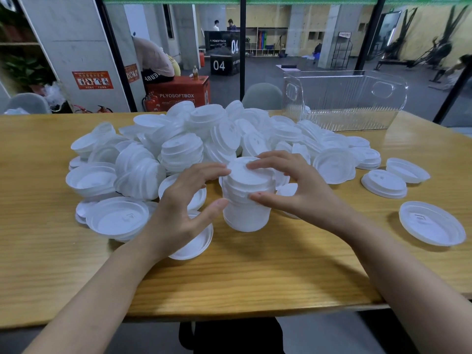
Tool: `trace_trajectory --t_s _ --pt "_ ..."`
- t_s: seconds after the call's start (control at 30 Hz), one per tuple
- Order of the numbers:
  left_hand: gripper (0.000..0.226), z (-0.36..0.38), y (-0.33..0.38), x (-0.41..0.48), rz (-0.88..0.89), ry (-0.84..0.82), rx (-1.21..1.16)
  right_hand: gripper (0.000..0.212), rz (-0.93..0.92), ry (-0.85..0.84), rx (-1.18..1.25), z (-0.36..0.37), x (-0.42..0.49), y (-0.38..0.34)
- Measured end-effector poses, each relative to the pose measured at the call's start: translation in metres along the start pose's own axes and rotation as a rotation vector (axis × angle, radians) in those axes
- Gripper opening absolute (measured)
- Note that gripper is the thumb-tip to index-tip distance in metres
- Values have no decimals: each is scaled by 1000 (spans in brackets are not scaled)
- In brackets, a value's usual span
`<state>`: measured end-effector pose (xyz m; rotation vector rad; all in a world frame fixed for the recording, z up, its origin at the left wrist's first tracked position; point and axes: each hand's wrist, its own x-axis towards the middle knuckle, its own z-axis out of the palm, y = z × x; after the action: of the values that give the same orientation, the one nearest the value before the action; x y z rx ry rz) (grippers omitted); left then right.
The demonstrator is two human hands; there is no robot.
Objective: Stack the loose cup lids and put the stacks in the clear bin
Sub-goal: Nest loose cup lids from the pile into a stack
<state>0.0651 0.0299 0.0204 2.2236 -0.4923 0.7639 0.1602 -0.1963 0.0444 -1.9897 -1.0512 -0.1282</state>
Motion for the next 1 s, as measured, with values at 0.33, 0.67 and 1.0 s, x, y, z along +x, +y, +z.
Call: trace_trajectory --t_s 0.33,0.67,1.0 --pt "38 0 0 0 3 -4 -4 61 25 60 -17 -16 -11 13" --pt "39 -1 1 0 -9 -11 7 53 238 -54 -437 -25 -42 54" --pt "39 -1 0 0 -2 -5 8 58 193 92 -380 -26 -41 46"
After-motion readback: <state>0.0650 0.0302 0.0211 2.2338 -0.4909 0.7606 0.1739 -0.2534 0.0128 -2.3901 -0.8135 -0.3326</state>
